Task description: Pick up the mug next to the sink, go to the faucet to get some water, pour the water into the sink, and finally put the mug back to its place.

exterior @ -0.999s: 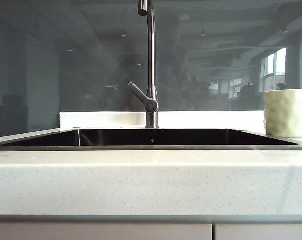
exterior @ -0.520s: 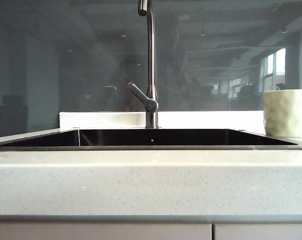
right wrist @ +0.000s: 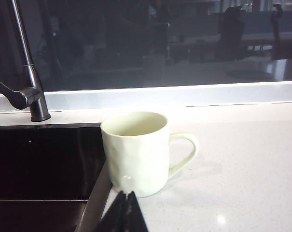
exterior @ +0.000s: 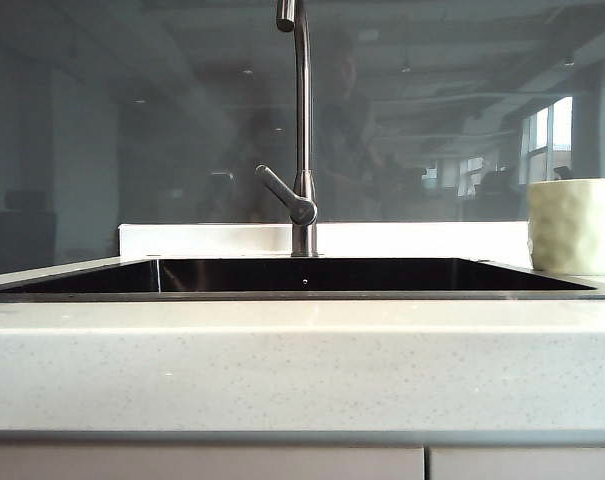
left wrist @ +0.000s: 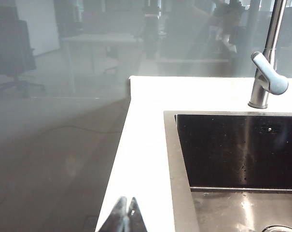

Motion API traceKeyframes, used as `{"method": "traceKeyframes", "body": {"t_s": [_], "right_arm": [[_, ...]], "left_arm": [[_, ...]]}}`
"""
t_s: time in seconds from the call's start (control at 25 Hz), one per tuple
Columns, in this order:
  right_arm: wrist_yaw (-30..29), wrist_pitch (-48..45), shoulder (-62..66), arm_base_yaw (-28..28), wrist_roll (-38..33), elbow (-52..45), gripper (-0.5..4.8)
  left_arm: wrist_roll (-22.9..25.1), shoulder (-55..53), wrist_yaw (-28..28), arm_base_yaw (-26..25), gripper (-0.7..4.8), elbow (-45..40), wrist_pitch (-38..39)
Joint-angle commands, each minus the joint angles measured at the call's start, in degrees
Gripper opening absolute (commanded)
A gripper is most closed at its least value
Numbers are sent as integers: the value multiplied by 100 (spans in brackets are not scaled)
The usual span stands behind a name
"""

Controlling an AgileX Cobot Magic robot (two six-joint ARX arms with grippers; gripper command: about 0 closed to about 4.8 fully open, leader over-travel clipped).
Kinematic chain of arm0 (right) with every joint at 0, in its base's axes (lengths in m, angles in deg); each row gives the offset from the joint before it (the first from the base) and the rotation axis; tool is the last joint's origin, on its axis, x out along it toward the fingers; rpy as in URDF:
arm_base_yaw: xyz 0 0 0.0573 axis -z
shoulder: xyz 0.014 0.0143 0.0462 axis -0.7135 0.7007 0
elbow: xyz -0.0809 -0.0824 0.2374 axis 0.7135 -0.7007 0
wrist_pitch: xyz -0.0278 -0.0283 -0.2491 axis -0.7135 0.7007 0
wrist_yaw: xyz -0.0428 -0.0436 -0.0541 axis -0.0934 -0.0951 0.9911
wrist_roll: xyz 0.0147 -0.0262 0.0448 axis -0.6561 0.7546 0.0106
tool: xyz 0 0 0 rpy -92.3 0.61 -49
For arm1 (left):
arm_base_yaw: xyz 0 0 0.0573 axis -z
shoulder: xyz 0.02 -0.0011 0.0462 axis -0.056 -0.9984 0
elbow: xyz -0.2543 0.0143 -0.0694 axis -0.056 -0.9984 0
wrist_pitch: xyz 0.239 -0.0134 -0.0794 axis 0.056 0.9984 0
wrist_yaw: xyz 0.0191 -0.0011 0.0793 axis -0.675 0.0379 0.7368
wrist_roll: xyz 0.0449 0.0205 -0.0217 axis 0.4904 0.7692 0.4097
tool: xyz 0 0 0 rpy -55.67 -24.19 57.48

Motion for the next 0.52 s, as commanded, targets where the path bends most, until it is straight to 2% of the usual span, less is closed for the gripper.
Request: {"method": "traceKeyframes", "body": {"t_s": [0.04, 0.12, 0.2, 0.52], "right_arm": [[7, -111, -13, -39, 24, -22, -6], [251, -9, -13, -221, 39, -22, -6], [258, -4, -13, -343, 61, -22, -6], [238, 0, -13, -345, 57, -22, -6]], "left_arm": [[-17, -4, -4, -11, -2, 15, -31], [-17, -4, -4, -11, -2, 15, -31], [-17, -4, -4, -11, -2, 15, -31], [-17, -2, -4, -11, -3, 15, -31]]}}
